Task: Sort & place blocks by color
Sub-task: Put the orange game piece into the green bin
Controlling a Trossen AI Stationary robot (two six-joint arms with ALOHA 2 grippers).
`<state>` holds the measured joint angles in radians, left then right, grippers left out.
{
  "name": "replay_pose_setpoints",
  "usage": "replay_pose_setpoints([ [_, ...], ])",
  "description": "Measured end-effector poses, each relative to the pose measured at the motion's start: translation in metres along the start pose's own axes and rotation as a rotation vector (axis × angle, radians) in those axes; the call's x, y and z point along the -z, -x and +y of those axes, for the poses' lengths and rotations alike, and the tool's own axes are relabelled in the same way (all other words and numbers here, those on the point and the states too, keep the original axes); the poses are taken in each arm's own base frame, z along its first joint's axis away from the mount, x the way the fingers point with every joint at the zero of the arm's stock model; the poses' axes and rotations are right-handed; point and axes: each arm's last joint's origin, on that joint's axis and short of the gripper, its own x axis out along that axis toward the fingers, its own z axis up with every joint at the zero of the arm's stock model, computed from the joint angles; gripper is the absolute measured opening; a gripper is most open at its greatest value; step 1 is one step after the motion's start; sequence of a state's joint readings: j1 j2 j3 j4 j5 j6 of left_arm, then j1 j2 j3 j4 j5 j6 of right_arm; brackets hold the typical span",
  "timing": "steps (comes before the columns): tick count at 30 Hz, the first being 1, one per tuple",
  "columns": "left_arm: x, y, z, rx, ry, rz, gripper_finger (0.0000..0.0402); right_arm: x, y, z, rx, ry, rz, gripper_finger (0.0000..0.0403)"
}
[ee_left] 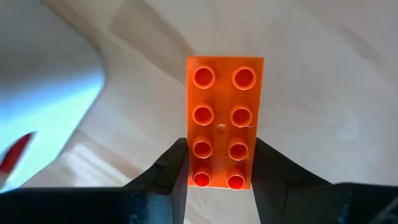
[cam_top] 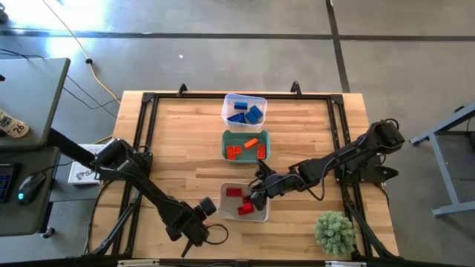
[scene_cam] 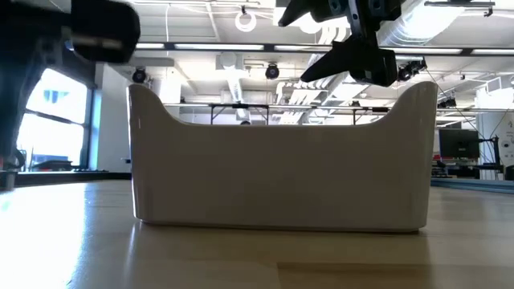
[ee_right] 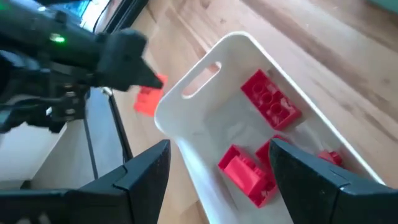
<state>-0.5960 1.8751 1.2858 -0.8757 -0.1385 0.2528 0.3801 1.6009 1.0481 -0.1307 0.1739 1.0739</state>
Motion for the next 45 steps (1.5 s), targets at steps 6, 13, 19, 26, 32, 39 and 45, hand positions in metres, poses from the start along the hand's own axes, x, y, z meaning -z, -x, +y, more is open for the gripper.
replay_pose_setpoints([
  [6, 0.011, 0.047, 0.008, -0.072, 0.059, -0.128, 0.0107, -0.003, 0.000, -0.001, 0.036, -0.004, -0.068, 0.0259],
  [13, 0.037, 0.091, 0.040, -0.206, 0.183, -0.242, 0.0107, -0.014, -0.001, -0.008, 0.112, -0.019, -0.202, 0.0259],
  [19, 0.068, 0.105, 0.083, -0.292, 0.305, -0.247, 0.0107, -0.037, 0.003, -0.018, 0.190, -0.013, -0.331, 0.0259],
  [26, 0.106, 0.101, 0.135, -0.339, 0.390, -0.190, 0.0107, -0.077, 0.027, -0.024, 0.294, 0.026, -0.546, 0.0259],
  [32, 0.140, 0.101, 0.180, -0.363, 0.511, -0.290, 0.0107, -0.111, 0.059, -0.018, 0.337, 0.164, -0.647, 0.0259],
  [39, 0.178, 0.087, 0.218, -0.353, 0.590, -0.317, 0.0113, -0.136, 0.080, -0.022, 0.409, 0.254, -0.703, 0.0259],
  [45, 0.191, 0.054, 0.236, -0.293, 0.646, -0.250, 0.0179, -0.149, 0.084, -0.037, 0.458, 0.271, -0.687, 0.0259],
])
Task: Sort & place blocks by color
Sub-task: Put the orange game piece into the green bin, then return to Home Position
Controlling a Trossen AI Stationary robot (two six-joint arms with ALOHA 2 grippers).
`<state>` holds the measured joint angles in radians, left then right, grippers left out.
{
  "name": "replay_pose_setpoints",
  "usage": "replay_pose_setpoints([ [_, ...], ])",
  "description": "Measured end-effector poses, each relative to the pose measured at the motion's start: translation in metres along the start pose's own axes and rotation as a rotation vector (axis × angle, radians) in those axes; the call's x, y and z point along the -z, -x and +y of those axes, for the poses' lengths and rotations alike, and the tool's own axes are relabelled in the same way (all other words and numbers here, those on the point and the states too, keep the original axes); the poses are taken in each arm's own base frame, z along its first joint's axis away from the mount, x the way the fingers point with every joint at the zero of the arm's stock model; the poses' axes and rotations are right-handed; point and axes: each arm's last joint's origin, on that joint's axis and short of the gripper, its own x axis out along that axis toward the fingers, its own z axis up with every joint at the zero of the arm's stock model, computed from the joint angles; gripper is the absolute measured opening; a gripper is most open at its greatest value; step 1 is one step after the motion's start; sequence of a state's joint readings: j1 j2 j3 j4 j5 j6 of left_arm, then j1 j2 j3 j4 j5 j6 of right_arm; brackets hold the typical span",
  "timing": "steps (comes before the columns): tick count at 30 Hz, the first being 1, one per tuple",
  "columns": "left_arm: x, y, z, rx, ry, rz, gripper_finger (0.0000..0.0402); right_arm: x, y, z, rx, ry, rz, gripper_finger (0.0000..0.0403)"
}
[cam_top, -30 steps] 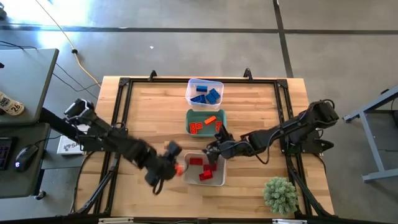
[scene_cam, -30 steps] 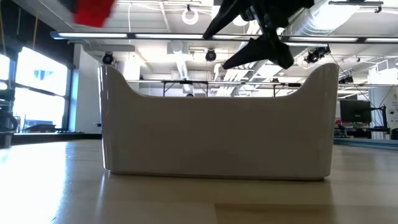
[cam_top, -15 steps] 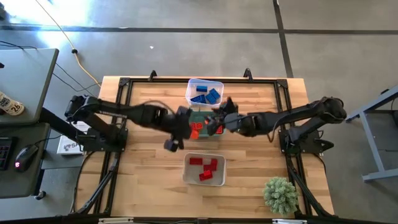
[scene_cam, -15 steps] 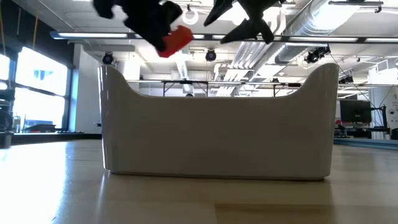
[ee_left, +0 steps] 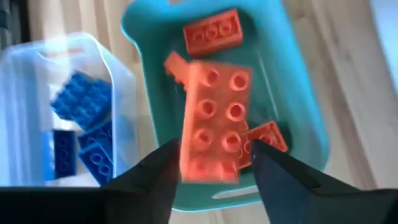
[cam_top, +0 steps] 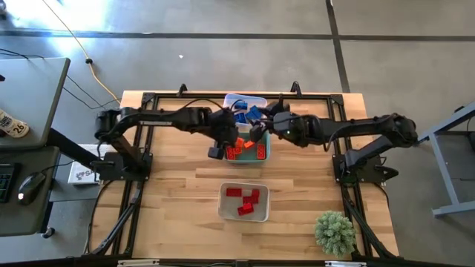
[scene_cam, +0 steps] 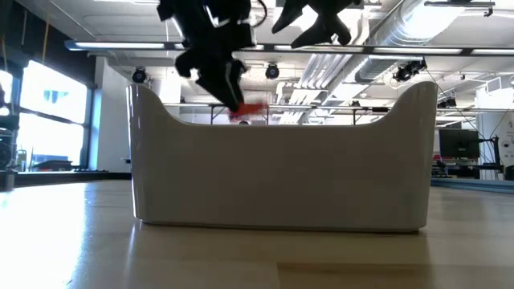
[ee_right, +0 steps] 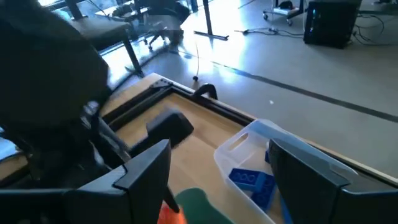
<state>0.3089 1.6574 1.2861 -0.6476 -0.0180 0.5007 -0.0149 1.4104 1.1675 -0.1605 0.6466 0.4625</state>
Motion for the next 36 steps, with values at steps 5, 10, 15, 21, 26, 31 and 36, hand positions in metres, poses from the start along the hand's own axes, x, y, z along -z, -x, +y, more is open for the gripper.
replay_pose_setpoints([
  [5, 0.004, -0.020, 0.002, 0.023, 0.010, 0.040, 0.0215, -0.001, -0.009, -0.014, 0.003, 0.009, 0.058, 0.0259],
  [10, -0.002, -0.021, 0.006, -0.023, 0.105, -0.013, 0.0223, -0.001, -0.015, -0.026, 0.032, 0.022, 0.106, 0.0259],
  [15, -0.003, 0.008, 0.015, 0.019, 0.217, -0.140, 0.0219, -0.002, -0.018, -0.032, 0.050, 0.050, 0.118, 0.0259],
  [21, -0.001, 0.058, 0.017, 0.056, 0.306, -0.269, 0.0218, -0.002, -0.019, -0.031, 0.004, 0.107, 0.138, 0.0259],
  [26, 0.001, 0.106, 0.010, 0.021, 0.322, -0.396, 0.0218, -0.003, -0.019, -0.030, -0.005, 0.114, 0.127, 0.0259],
  [31, 0.014, 0.142, -0.006, -0.054, 0.339, -0.509, 0.0216, -0.003, -0.019, -0.030, -0.003, 0.113, 0.124, 0.0259],
  [36, 0.055, 0.153, -0.032, -0.124, 0.387, -0.536, 0.0214, -0.003, -0.019, -0.030, -0.002, 0.111, 0.120, 0.0259],
])
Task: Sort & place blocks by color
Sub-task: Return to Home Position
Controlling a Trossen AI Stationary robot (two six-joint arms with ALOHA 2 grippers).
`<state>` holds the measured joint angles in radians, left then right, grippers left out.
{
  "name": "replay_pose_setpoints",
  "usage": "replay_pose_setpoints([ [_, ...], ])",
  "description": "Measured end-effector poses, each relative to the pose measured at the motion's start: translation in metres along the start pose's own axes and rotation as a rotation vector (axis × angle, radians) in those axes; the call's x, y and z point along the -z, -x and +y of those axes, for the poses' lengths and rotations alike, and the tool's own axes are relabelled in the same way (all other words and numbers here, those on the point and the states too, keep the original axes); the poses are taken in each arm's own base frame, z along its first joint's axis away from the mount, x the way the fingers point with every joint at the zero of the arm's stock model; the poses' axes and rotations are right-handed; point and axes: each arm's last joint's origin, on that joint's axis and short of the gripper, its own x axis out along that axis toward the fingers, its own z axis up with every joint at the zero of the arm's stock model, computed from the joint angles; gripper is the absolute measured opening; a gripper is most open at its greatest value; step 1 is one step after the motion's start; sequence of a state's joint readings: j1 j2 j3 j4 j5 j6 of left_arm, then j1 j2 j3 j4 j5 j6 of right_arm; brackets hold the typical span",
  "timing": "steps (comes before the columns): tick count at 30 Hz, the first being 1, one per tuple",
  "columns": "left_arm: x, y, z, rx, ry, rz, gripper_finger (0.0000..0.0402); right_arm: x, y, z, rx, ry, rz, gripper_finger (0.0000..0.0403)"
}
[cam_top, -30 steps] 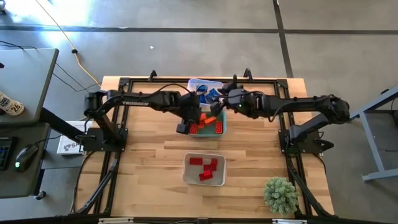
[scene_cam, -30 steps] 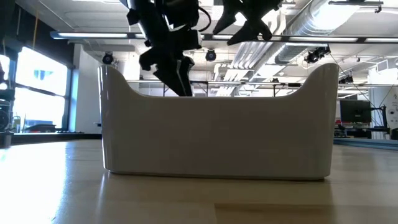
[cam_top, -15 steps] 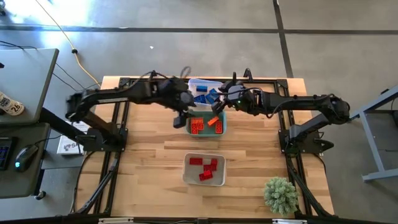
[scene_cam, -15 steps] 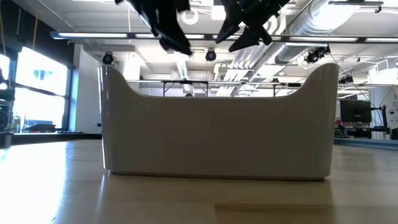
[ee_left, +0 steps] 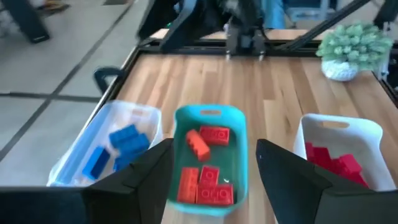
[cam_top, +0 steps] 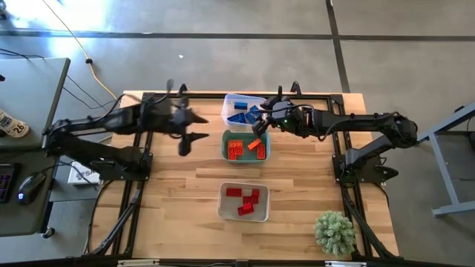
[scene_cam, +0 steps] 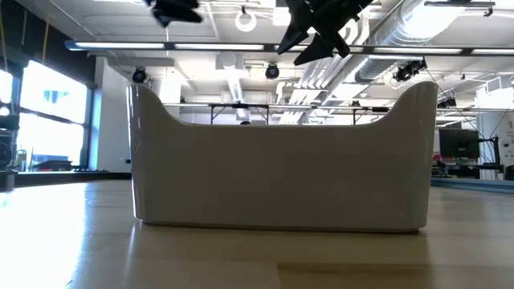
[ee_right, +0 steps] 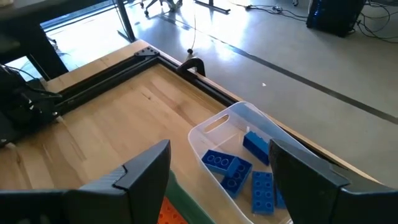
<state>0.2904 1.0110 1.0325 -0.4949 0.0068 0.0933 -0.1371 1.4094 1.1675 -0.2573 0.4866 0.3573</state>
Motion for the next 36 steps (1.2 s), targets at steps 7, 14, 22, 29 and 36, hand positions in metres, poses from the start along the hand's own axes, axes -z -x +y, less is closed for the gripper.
replay_pose_setpoints([
  [7, 0.054, 0.037, -0.007, -0.099, 0.135, -0.121, 0.0214, -0.001, 0.000, -0.003, 0.022, -0.046, -0.011, 0.0259],
  [14, 0.104, 0.045, -0.019, -0.034, 0.208, -0.235, 0.0214, -0.012, 0.004, 0.000, -0.019, -0.213, -0.028, 0.0259],
  [22, 0.147, 0.040, -0.028, 0.022, 0.212, -0.294, 0.0214, -0.012, 0.005, 0.001, -0.034, -0.261, -0.013, 0.0259],
  [29, 0.179, 0.028, -0.034, 0.057, 0.212, -0.369, 0.0214, -0.011, 0.006, 0.002, -0.066, -0.281, 0.015, 0.0259],
  [36, 0.206, 0.018, -0.036, 0.066, 0.250, -0.350, 0.0214, -0.011, 0.015, -0.003, -0.060, -0.278, 0.047, 0.0259],
])
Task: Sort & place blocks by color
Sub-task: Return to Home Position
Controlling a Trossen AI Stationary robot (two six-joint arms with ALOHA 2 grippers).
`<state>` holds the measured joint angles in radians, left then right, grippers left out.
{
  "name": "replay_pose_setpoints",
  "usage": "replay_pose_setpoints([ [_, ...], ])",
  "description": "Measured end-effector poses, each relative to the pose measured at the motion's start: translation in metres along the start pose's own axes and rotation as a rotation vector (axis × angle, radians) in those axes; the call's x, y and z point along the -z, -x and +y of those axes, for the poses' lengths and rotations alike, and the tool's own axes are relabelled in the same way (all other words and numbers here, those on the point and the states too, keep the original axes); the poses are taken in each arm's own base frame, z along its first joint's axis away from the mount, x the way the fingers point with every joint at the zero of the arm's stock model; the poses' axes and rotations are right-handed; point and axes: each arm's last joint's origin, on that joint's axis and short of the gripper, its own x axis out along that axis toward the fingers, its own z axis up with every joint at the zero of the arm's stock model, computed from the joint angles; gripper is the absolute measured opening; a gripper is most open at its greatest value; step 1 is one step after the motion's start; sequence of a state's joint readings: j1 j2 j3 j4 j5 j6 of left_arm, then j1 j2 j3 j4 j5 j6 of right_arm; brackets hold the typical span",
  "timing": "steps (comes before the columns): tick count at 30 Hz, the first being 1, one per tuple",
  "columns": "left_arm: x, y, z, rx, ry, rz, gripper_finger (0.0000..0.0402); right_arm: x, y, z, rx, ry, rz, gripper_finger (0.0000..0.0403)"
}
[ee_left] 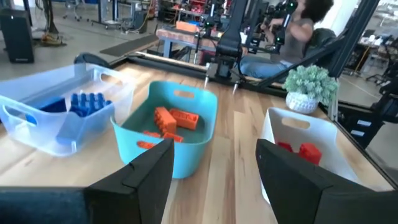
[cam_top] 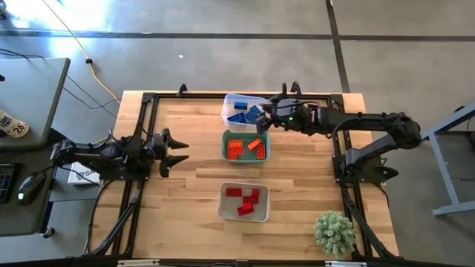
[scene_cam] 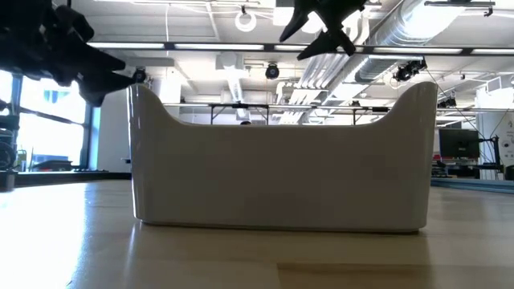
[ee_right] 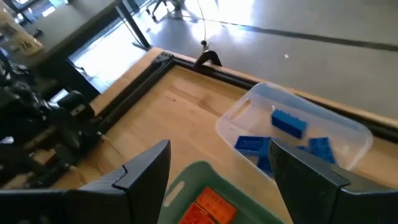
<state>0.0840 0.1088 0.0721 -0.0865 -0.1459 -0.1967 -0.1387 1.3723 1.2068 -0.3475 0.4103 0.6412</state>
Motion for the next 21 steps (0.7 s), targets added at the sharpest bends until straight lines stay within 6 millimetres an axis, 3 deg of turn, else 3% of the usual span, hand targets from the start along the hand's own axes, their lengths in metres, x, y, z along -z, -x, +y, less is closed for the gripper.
replay_pose_setpoints([
  [5, 0.003, 0.001, 0.001, 0.004, 0.048, -0.033, 0.0214, -0.010, 0.028, -0.009, 0.027, 0.080, -0.027, 0.0259],
  [11, 0.003, 0.001, 0.003, -0.078, 0.042, -0.044, 0.0214, -0.018, 0.075, -0.031, 0.093, 0.188, -0.085, 0.0259],
  [16, 0.003, 0.000, 0.003, -0.078, 0.039, -0.035, 0.0214, 0.002, 0.100, -0.056, 0.030, 0.209, -0.161, 0.0259],
  [21, 0.003, 0.000, 0.003, -0.077, 0.039, -0.036, 0.0214, 0.032, 0.111, -0.081, -0.125, 0.212, -0.211, 0.0259],
])
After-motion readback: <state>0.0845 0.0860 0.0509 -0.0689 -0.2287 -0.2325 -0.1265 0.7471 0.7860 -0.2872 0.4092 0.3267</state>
